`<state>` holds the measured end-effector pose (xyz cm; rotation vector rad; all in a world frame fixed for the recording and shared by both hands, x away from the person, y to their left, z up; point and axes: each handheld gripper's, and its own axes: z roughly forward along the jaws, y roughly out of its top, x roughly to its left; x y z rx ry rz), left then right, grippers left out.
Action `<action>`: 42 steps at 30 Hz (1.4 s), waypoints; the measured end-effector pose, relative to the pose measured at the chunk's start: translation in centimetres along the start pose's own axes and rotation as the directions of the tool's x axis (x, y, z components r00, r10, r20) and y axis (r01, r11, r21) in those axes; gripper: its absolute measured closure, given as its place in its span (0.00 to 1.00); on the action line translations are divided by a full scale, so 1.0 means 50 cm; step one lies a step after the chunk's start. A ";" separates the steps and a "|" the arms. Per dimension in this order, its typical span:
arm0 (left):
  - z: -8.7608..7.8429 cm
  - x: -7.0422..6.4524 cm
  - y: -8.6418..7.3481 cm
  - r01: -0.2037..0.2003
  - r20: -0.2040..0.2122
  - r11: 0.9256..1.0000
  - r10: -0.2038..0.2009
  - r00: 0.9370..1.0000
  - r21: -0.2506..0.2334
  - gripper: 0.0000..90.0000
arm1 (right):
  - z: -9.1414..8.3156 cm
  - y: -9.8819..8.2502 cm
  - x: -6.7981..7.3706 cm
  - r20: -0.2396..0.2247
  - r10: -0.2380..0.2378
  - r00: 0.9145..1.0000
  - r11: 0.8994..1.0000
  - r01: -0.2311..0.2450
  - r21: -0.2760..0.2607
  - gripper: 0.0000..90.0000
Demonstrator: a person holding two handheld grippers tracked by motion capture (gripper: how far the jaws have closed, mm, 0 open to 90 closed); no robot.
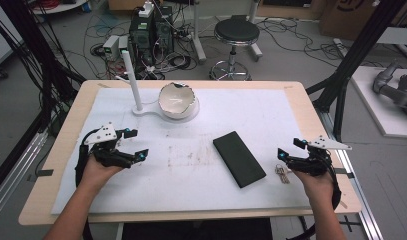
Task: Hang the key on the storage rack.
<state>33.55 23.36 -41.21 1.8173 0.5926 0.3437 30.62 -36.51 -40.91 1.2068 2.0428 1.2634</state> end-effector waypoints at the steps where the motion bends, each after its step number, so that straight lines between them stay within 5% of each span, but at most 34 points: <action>1: 0.000 0.001 0.000 0.001 0.000 1.000 -0.001 1.000 0.001 0.13 | 0.001 0.001 0.003 -0.005 -0.002 1.000 1.000 0.002 0.006 0.22; 16: -0.004 0.004 -0.004 0.009 -0.004 1.000 -0.009 1.000 -0.004 0.13 | -0.002 -0.007 0.001 -0.052 -0.020 0.998 0.999 0.022 0.035 0.23; 26: -0.004 0.003 -0.004 0.007 -0.005 1.000 -0.008 1.000 -0.006 0.13 | 0.005 -0.016 -0.005 -0.072 -0.028 0.997 0.994 0.036 0.107 0.34; 34: -0.003 0.004 -0.004 0.004 -0.006 1.000 -0.004 1.000 0.001 0.13 | 0.014 -0.033 -0.011 -0.141 -0.007 0.990 0.987 0.030 0.158 0.54; 42: -0.001 0.002 -0.005 -0.005 -0.008 1.000 0.005 1.000 0.008 0.13 | 0.022 -0.040 -0.013 -0.148 -0.010 0.989 0.974 0.043 0.222 0.71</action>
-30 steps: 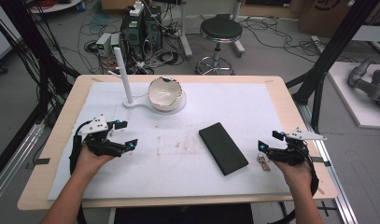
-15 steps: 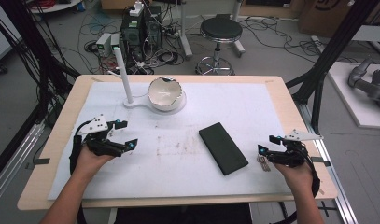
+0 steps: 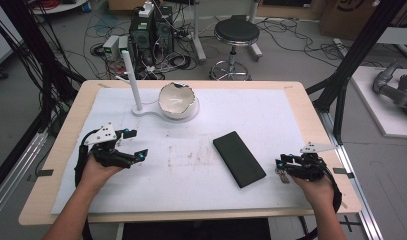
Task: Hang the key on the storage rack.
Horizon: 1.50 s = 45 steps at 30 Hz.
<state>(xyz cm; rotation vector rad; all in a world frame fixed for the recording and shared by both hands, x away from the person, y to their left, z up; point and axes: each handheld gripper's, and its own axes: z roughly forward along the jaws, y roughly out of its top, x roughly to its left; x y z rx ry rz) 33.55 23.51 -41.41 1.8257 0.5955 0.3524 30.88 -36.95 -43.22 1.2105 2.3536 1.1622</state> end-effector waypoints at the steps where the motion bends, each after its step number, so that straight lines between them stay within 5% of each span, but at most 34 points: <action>1: 0.001 -0.001 0.000 0.001 -0.003 1.000 -0.001 1.000 -0.001 0.13 | -0.001 -0.001 -0.001 0.002 0.005 1.000 1.000 -0.005 0.004 0.73; 9: 0.002 -0.002 0.000 -0.001 -0.002 1.000 0.002 1.000 0.005 0.13 | 0.002 -0.008 -0.009 -0.006 0.018 1.000 0.999 -0.018 0.052 0.82; 13: 0.003 -0.002 -0.001 0.003 -0.005 1.000 -0.003 1.000 0.013 0.13 | 0.002 -0.010 -0.010 -0.023 0.022 0.999 0.998 -0.020 0.058 0.98; 20: 0.004 -0.003 -0.001 0.000 -0.004 1.000 0.000 1.000 0.018 0.13 | -0.002 0.003 -0.001 -0.052 -0.003 0.999 0.999 0.006 0.050 1.00; 29: 0.003 -0.002 -0.001 0.002 -0.003 1.000 -0.002 1.000 0.015 0.13 | -0.037 0.030 0.017 -0.011 -0.035 0.999 0.999 0.035 -0.030 1.00; 40: 0.001 -0.002 0.000 0.000 -0.005 1.000 0.000 1.000 0.011 0.13 | -0.074 0.063 0.032 -0.053 -0.045 0.998 0.987 0.036 -0.158 1.00; 45: 0.001 0.001 -0.001 0.007 -0.013 1.000 -0.007 1.000 0.004 0.13 | -0.094 0.088 0.032 -0.105 -0.041 0.994 0.971 0.015 -0.240 1.00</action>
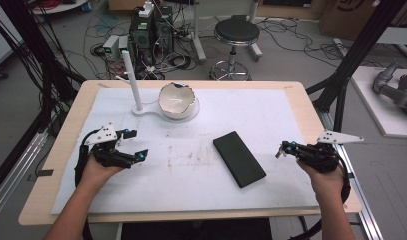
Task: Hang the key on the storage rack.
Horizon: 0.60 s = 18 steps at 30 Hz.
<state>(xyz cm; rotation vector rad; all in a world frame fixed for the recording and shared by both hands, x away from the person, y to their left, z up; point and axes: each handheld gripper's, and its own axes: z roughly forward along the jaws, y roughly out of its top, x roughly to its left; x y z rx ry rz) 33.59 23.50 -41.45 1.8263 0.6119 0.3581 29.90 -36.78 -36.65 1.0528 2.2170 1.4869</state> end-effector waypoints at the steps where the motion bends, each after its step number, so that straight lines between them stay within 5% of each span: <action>1: 0.000 0.000 0.000 0.000 0.000 1.000 0.000 1.000 0.000 0.13 | -0.002 0.011 0.002 -0.013 -0.002 1.000 1.000 0.002 -0.020 1.00; 3: -0.002 0.001 0.001 0.005 -0.007 1.000 -0.005 1.000 -0.009 0.13 | -0.003 0.040 0.009 -0.045 -0.013 0.999 0.998 0.010 -0.054 1.00; 10: -0.006 -0.002 0.004 -0.002 -0.009 1.000 0.002 1.000 -0.016 0.13 | 0.017 0.137 0.041 -0.085 -0.107 0.991 0.994 0.105 -0.030 1.00; 11: -0.006 -0.003 0.005 -0.006 -0.007 1.000 0.006 1.000 -0.014 0.13 | 0.030 0.176 0.054 -0.095 -0.146 0.985 0.989 0.144 -0.032 1.00; 18: -0.008 -0.007 0.007 -0.016 -0.004 1.000 0.016 1.000 -0.016 0.13 | 0.080 0.274 0.090 -0.143 -0.212 0.967 0.977 0.207 -0.044 1.00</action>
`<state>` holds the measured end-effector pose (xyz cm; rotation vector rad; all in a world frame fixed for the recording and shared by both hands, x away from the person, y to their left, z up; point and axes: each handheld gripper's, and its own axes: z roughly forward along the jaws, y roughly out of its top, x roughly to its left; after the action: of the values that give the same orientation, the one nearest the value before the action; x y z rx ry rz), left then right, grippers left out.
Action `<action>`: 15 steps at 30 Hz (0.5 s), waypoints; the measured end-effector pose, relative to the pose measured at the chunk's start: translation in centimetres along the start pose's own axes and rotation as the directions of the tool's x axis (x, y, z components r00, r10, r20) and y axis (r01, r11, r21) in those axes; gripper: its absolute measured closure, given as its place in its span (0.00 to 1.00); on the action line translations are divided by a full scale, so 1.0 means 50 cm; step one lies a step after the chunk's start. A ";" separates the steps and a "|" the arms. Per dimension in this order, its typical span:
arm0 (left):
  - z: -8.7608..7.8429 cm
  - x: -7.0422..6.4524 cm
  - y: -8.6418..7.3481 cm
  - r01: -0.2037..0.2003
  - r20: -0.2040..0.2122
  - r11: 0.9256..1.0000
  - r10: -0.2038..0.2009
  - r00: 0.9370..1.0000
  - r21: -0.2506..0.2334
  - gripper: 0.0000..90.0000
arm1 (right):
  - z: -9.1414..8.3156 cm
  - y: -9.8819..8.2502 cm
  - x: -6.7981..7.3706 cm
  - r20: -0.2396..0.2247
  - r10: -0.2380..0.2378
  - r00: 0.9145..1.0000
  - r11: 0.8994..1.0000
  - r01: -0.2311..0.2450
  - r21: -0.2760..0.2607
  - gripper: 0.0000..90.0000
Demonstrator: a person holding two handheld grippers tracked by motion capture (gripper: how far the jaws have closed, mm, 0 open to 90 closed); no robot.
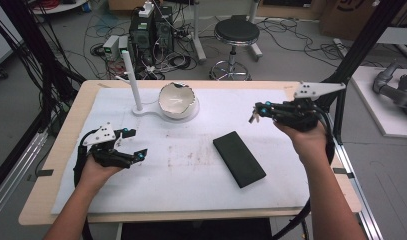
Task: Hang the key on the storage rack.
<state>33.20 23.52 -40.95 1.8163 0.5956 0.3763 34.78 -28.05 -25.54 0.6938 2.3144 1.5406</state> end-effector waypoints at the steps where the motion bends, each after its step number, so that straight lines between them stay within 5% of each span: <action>1: 0.000 -0.001 0.000 0.001 0.001 1.000 -0.001 1.000 -0.002 0.13 | 0.009 0.013 0.000 -0.013 0.001 1.000 1.000 -0.001 0.000 1.00; 6: -0.001 -0.006 0.005 -0.007 0.005 1.000 0.007 1.000 -0.005 0.13 | 0.049 0.061 0.001 -0.054 -0.010 0.999 1.000 0.010 -0.013 1.00; 15: -0.014 -0.014 0.006 -0.014 0.011 1.000 0.014 1.000 -0.011 0.13 | 0.186 0.171 0.030 -0.117 -0.076 0.990 0.997 0.077 0.007 1.00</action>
<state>32.33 23.59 -40.43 1.8124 0.5722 0.3781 39.96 -17.24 -21.30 0.5234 2.4063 1.5736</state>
